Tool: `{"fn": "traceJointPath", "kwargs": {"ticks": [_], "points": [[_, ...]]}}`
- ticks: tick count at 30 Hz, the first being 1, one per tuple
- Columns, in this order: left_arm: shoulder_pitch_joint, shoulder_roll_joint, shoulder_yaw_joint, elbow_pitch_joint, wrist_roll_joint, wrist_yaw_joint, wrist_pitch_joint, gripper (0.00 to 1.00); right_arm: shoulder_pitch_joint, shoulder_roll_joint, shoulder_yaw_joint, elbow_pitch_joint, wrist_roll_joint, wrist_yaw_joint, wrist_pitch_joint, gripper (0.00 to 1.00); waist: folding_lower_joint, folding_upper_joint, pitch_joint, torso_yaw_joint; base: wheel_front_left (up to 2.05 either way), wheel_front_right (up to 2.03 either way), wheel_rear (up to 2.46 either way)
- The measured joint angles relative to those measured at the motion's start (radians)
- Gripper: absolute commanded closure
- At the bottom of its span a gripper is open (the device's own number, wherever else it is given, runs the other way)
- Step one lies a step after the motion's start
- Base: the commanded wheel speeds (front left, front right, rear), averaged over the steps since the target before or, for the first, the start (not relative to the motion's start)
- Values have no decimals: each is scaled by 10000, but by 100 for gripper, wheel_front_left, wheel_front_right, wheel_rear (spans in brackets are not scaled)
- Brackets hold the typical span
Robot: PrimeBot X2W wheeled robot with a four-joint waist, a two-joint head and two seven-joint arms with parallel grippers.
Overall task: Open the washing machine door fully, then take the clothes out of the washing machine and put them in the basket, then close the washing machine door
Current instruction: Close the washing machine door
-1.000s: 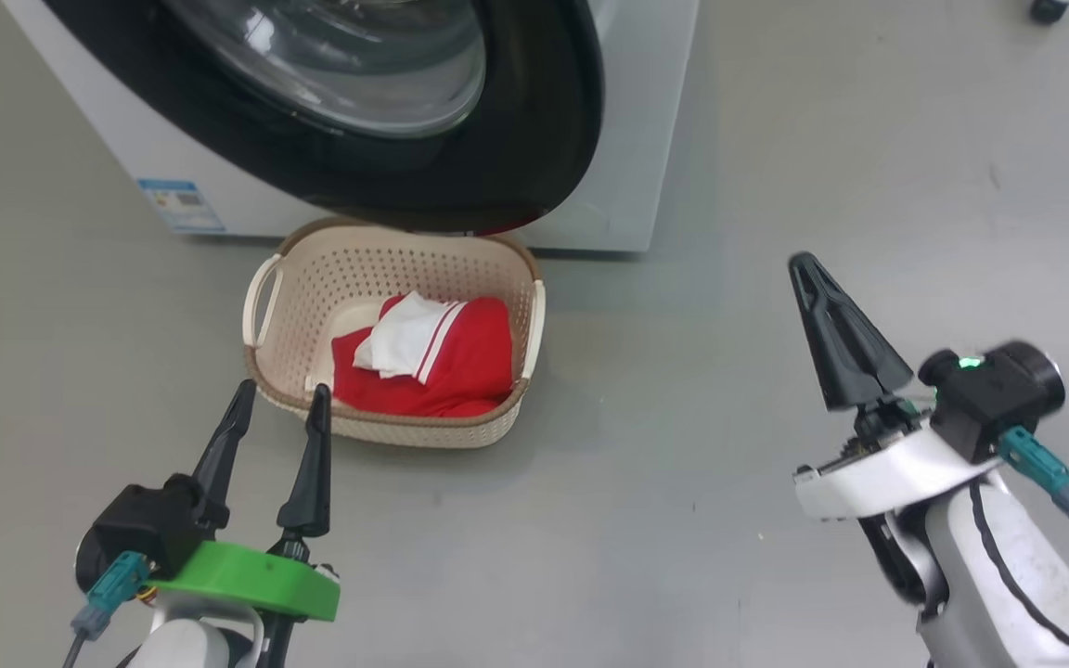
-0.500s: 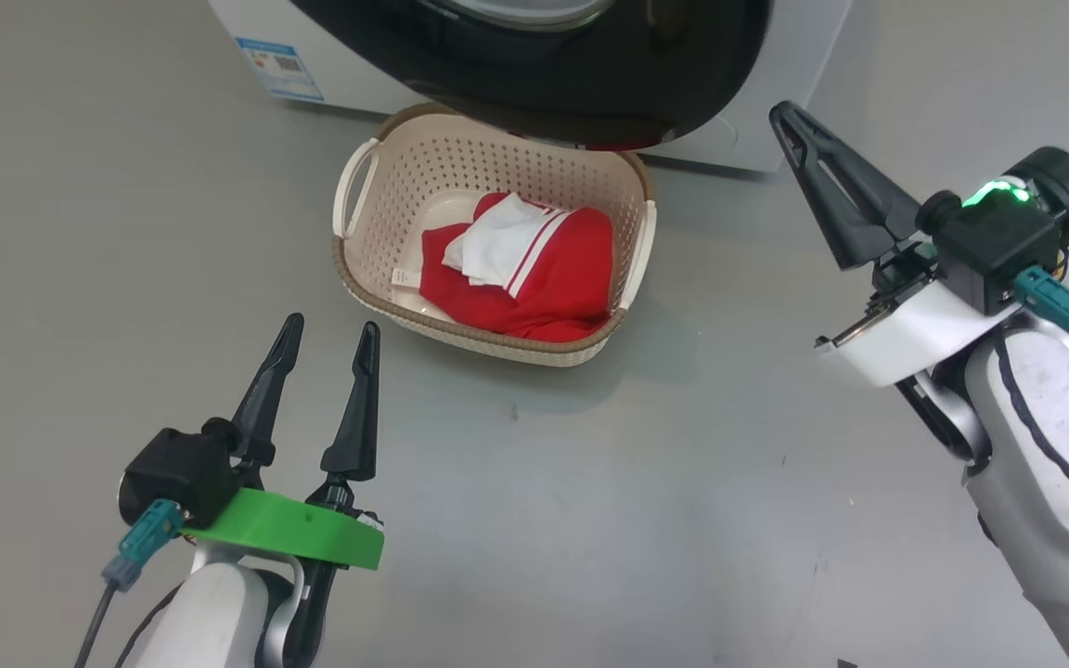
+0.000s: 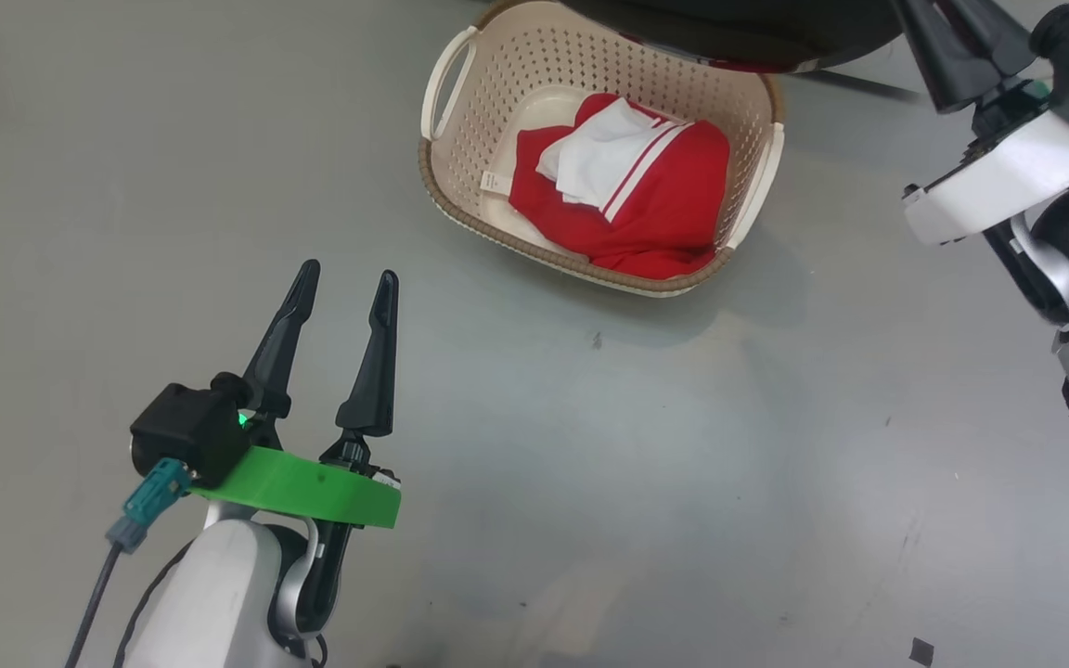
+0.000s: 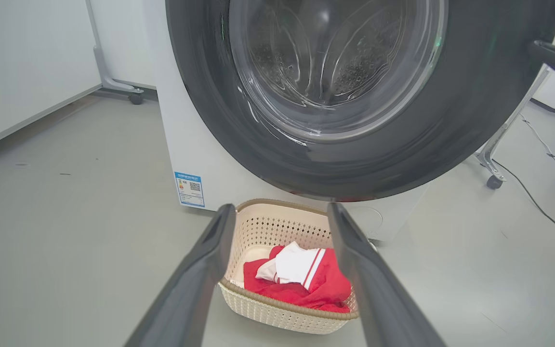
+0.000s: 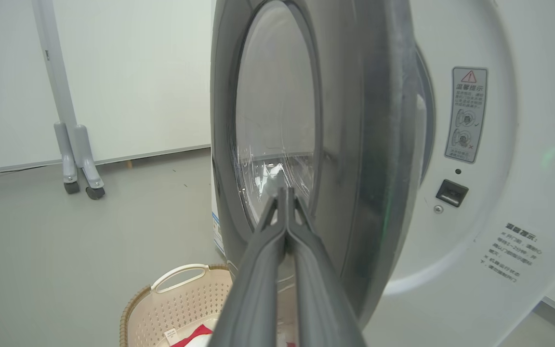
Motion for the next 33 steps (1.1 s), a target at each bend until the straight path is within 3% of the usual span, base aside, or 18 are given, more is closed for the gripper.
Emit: {"fn": "traceJointPath", "kwargs": {"ticks": [12, 33], "points": [[-267, -69, -8, 130, 2, -69, 0, 0, -1267, -504, 107, 686, 418, 31, 2, 100, 0, 0, 822, 578, 0, 0, 0], [-810, -151, -295, 31, -222, -79, 0, 0, -4305, -1406, 276, 1361, 564, 88, 428, 100, 1, 0, 2085, 662, 0, 0, 0]]}}
